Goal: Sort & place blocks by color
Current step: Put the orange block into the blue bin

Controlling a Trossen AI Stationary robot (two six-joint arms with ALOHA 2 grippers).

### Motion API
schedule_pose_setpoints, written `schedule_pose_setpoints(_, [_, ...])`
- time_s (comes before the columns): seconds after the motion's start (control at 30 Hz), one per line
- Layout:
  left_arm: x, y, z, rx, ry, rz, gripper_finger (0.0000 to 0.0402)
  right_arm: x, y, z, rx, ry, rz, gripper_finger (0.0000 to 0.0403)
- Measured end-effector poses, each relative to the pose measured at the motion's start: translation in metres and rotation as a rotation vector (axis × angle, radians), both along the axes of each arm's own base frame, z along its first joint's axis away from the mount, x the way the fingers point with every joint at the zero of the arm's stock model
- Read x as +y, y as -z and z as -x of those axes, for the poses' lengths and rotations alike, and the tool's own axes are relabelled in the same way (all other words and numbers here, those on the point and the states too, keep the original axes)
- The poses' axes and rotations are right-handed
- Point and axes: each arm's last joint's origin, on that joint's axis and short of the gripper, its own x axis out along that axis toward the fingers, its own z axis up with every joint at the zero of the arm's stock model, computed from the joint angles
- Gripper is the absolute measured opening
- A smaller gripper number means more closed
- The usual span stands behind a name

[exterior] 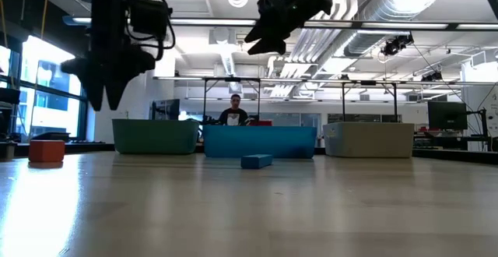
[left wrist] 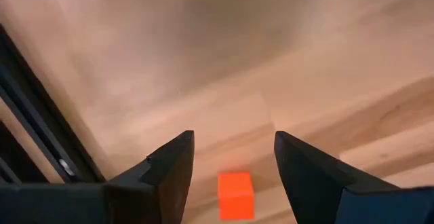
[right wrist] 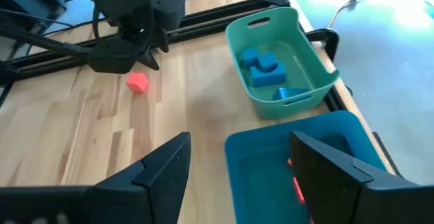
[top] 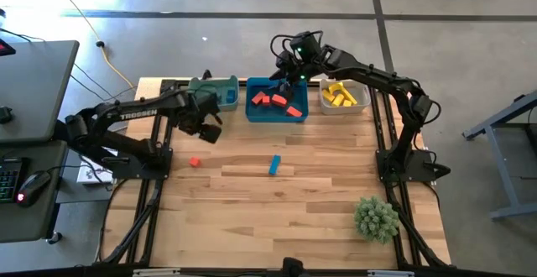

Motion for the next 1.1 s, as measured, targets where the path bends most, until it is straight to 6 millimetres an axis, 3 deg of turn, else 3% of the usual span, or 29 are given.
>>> schedule_pose_setpoints(0.27, [-0.04, 0.011, 0.009, -0.016, -0.048, 0.004, 0.0195, 0.017, 0.0, -0.009, 0.0, -0.047, 0.0, 0.0236])
schedule_pose_setpoints(0.53, [-0.065, 0.029, 0.017, 0.025, -0.081, 0.01, 0.0195, 0.036, 0.0, -0.019, 0.0, -0.1, 0.0, 0.0236])
schedule_pose_setpoints(0.77, [-0.08, 0.044, 0.02, 0.049, -0.093, 0.014, 0.0195, 0.05, 0.0, -0.025, 0.0, -0.138, 0.0, 0.0236])
schedule_pose_setpoints(1.1, [-0.085, 0.044, 0.015, 0.008, -0.072, 0.006, 0.0195, 0.06, 0.0, -0.028, 0.005, -0.15, 0.01, 0.0236])
